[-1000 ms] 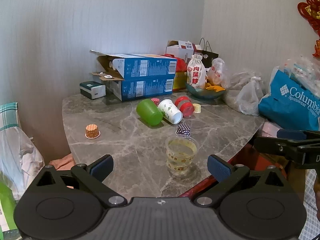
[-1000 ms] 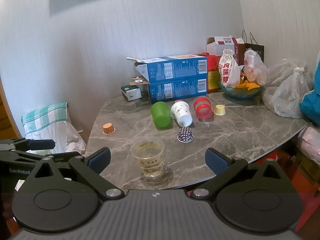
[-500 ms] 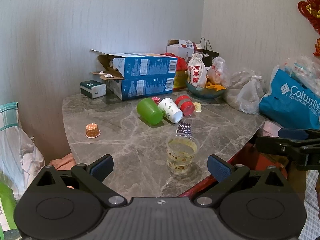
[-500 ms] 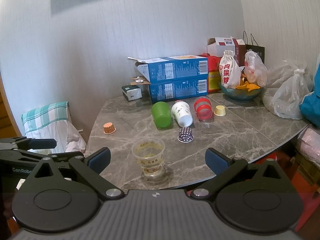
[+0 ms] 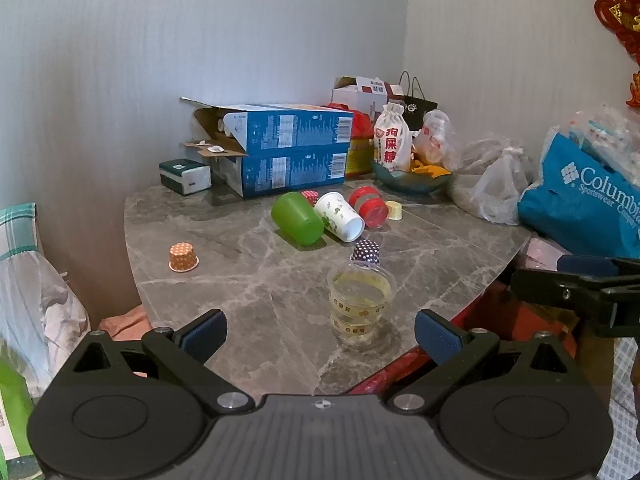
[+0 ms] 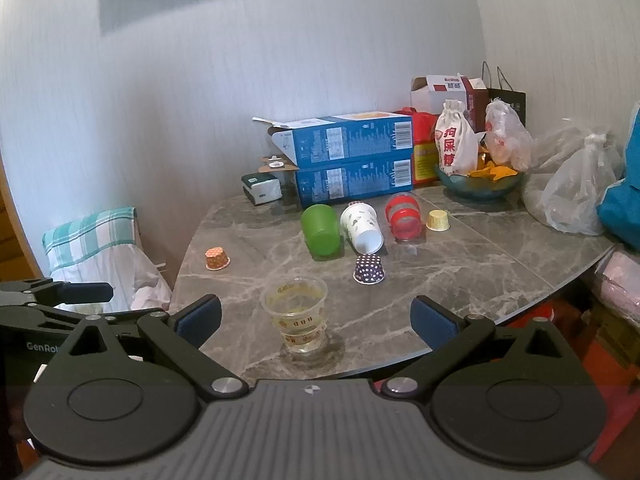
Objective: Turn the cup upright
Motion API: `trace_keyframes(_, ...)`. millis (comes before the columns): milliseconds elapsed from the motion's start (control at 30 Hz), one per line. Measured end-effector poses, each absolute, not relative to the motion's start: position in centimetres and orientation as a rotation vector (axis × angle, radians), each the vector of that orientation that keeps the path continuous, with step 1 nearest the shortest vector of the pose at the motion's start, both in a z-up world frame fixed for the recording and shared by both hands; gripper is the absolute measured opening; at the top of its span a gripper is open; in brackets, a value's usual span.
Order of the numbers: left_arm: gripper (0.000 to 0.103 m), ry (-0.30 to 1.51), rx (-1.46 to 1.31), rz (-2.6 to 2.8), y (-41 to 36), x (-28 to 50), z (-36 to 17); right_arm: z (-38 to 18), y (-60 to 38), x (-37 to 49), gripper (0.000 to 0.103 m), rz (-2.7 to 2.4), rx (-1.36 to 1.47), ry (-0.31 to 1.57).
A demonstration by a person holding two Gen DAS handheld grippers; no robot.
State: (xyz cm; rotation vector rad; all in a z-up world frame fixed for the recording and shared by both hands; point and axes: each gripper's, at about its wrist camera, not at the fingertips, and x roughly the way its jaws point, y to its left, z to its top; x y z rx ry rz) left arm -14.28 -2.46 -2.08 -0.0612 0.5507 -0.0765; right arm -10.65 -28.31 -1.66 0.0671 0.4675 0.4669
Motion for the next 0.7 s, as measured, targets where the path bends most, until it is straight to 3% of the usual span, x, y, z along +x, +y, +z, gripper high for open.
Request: trace_keyframes(700, 0.101, 0.535, -0.059, -0.083, -2.87, -14.32, -2.01, -1.87, -28.02, -10.74, 0.102, 0.485, 0.053, 0.473)
